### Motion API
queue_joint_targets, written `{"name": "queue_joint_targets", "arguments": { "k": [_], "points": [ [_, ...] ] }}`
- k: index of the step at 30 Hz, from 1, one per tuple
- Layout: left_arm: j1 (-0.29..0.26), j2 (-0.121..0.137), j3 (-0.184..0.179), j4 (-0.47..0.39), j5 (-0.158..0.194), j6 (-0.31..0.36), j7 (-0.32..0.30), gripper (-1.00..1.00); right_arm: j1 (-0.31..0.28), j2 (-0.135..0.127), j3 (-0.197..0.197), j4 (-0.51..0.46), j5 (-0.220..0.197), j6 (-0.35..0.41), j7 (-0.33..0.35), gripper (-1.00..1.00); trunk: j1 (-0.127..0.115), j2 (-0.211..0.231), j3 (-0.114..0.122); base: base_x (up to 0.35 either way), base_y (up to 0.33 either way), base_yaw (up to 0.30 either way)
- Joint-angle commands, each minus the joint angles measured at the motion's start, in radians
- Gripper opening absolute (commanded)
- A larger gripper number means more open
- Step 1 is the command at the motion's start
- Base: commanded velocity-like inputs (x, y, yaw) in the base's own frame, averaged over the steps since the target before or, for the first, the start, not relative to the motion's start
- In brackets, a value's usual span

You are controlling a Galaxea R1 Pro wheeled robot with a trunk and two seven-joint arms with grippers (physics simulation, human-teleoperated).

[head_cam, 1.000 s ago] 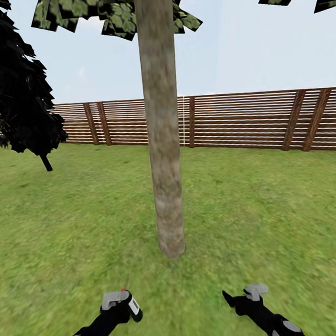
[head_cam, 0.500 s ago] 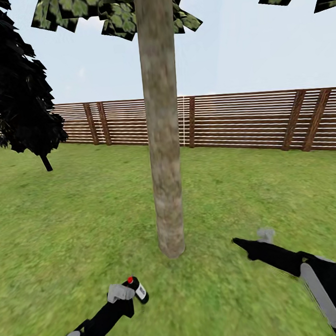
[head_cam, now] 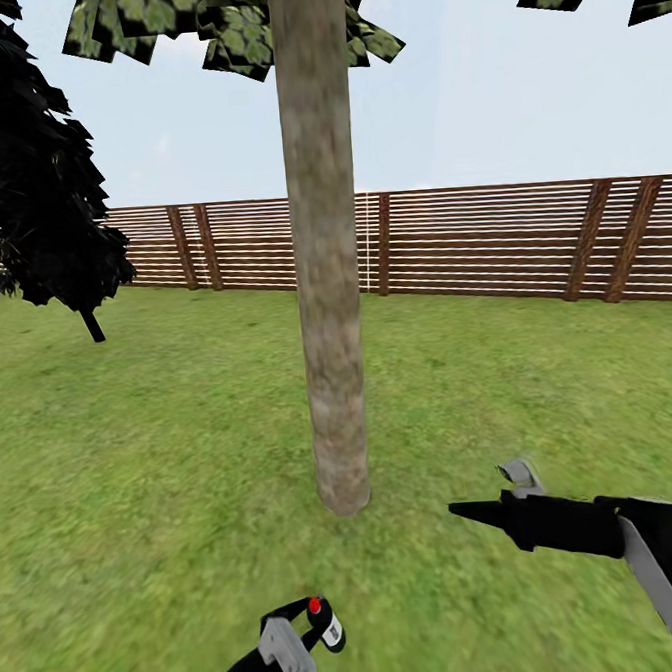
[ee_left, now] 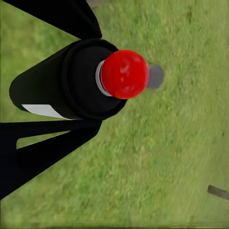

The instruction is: In the garden, pick up the pesticide atomizer on the floor and spray pesticide onto both trees until each tree trunk is fully covered.

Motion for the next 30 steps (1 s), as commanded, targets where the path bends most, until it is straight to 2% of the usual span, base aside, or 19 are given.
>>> {"name": "queue_joint_targets", "arguments": {
  "k": [1, 2, 6, 8, 11, 16, 21, 26, 30],
  "points": [
    [-0.002, 0.001, -0.003, -0.001, 0.006, -0.002, -0.004, -1.0, -0.001, 0.001, 0.011, 0.0, -0.001, 0.004, 0.002, -1.0, 0.001, -0.002, -0.002, 0.0, 0.0, 0.0],
    [-0.002, 0.001, -0.005, -0.005, -0.001, -0.002, -0.007, -1.0, -0.001, 0.002, 0.033, 0.0, 0.0, 0.002, 0.002, -1.0, 0.001, -0.002, -0.002, 0.0, 0.0, 0.0],
    [-0.002, 0.001, -0.007, -0.01, -0.011, -0.003, -0.01, -1.0, -0.001, 0.006, 0.065, 0.001, 0.0, 0.003, -0.006, -1.0, 0.001, -0.002, -0.002, 0.0, 0.0, 0.0],
    [-0.002, 0.001, -0.008, -0.011, -0.013, -0.003, -0.011, -1.0, -0.001, 0.018, 0.096, 0.003, 0.001, 0.007, -0.034, -1.0, 0.001, -0.002, -0.002, 0.0, 0.0, 0.0],
    [-0.001, 0.001, -0.008, -0.015, -0.014, -0.003, -0.011, -1.0, -0.001, 0.052, 0.142, 0.006, 0.001, 0.011, -0.105, -1.0, 0.001, -0.002, -0.002, 0.0, 0.0, 0.0],
    [-0.002, 0.001, -0.009, -0.018, -0.014, -0.003, -0.011, -1.0, -0.001, 0.106, 0.255, 0.01, 0.001, 0.012, -0.195, -1.0, 0.001, -0.002, -0.002, 0.0, 0.0, 0.0],
    [-0.002, 0.001, -0.009, -0.019, -0.015, -0.003, -0.011, -1.0, -0.001, 0.161, 0.333, 0.025, 0.0, 0.012, -0.303, -1.0, 0.001, -0.002, -0.002, 0.0, 0.0, 0.0],
    [-0.002, 0.0, -0.01, -0.019, -0.016, -0.002, -0.011, -1.0, -0.001, 0.177, 0.369, 0.044, 0.001, 0.012, -0.327, -1.0, 0.001, -0.002, -0.002, 0.0, 0.0, 0.0],
    [-0.002, 0.0, -0.01, -0.019, -0.016, -0.001, -0.011, -1.0, -0.001, 0.199, 0.375, 0.056, 0.001, 0.012, -0.378, -1.0, 0.001, -0.002, -0.002, 0.0, 0.0, 0.0]
  ]
}}
